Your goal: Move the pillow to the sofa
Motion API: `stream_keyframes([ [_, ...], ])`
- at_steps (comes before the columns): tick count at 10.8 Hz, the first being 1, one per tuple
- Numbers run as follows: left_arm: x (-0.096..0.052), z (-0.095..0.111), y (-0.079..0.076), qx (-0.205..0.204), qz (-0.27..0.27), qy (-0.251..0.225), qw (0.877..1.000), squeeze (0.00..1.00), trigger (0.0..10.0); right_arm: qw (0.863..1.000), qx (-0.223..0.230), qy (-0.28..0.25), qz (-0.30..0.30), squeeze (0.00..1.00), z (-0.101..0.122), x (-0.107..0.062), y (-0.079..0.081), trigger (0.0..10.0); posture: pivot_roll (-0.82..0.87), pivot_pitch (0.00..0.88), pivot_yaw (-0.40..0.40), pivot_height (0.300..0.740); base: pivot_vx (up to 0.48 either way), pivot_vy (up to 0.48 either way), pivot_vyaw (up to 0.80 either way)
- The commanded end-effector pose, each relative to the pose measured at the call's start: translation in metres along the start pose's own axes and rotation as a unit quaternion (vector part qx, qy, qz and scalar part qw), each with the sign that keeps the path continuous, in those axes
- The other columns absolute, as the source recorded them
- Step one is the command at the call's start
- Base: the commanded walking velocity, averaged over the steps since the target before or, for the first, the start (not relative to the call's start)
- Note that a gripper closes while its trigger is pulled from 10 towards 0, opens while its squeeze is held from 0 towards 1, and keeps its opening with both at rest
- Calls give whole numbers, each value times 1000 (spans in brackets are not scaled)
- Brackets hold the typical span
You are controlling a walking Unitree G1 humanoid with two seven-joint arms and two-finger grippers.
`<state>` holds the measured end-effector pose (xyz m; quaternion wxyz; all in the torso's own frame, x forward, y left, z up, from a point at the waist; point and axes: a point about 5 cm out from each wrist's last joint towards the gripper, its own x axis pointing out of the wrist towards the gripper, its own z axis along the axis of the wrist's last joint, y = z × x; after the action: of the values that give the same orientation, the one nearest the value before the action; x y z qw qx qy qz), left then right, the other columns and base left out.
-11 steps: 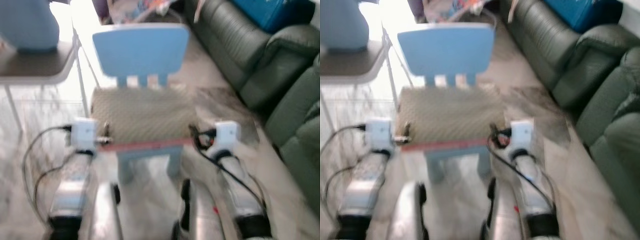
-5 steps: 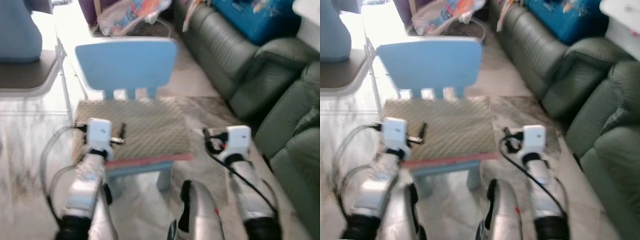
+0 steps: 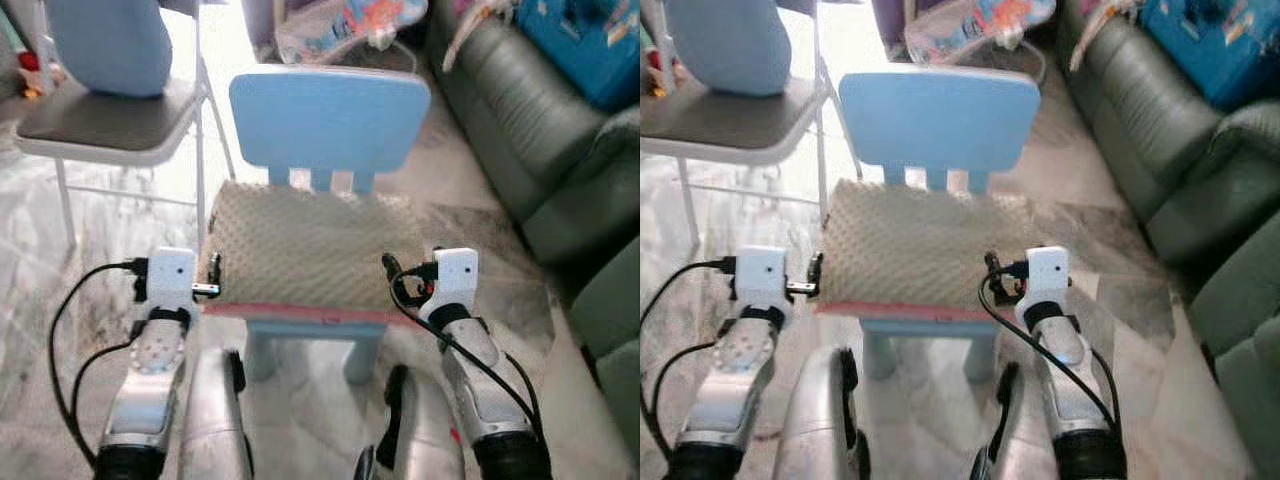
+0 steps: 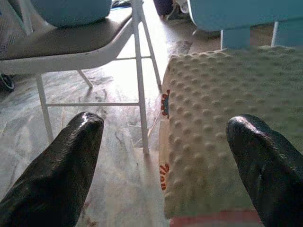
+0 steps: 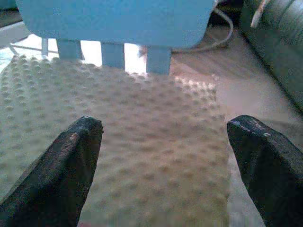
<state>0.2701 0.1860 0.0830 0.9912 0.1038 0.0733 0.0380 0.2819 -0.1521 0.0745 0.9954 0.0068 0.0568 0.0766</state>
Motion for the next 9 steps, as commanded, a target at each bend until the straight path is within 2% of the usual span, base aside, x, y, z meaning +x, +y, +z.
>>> stream_keyframes([
  [1, -1, 1, 4, 12, -10, 2, 1000, 0, 10000, 1000, 9, -4, -5, 0, 6, 0, 0, 10000, 26, 180, -45, 530, 0, 0, 0],
  [4, -2, 5, 13, 14, -17, -1, 1000, 0, 10000, 999, 21, 15, -26, 0, 10, -2, -2, 10000, 24, 232, -51, 530, 0, 0, 0],
  [6, 13, 9, 22, 20, -6, 1, 1000, 0, 10000, 998, 17, 51, -28, 0, 8, 6, -12, 10000, 5, 302, -70, 530, 0, 0, 0],
  [7, 20, 11, 21, 26, -10, 1, 1000, 0, 10000, 998, 14, 59, -28, 0, 8, 13, -15, 10000, -2, 326, -75, 530, 0, 0, 0],
  [8, 28, 11, 18, 29, -17, 2, 999, 0, 10000, 997, 14, 71, -25, 1000, 9, 22, -16, 10000, -6, 345, -78, 530, 0, 0, 0],
  [9, 40, 11, 17, 33, -2, 2, 999, 1000, 10000, 997, 15, 74, -18, 1000, 14, 39, -16, 10000, -9, 377, -82, 530, 0, 0, 0],
])
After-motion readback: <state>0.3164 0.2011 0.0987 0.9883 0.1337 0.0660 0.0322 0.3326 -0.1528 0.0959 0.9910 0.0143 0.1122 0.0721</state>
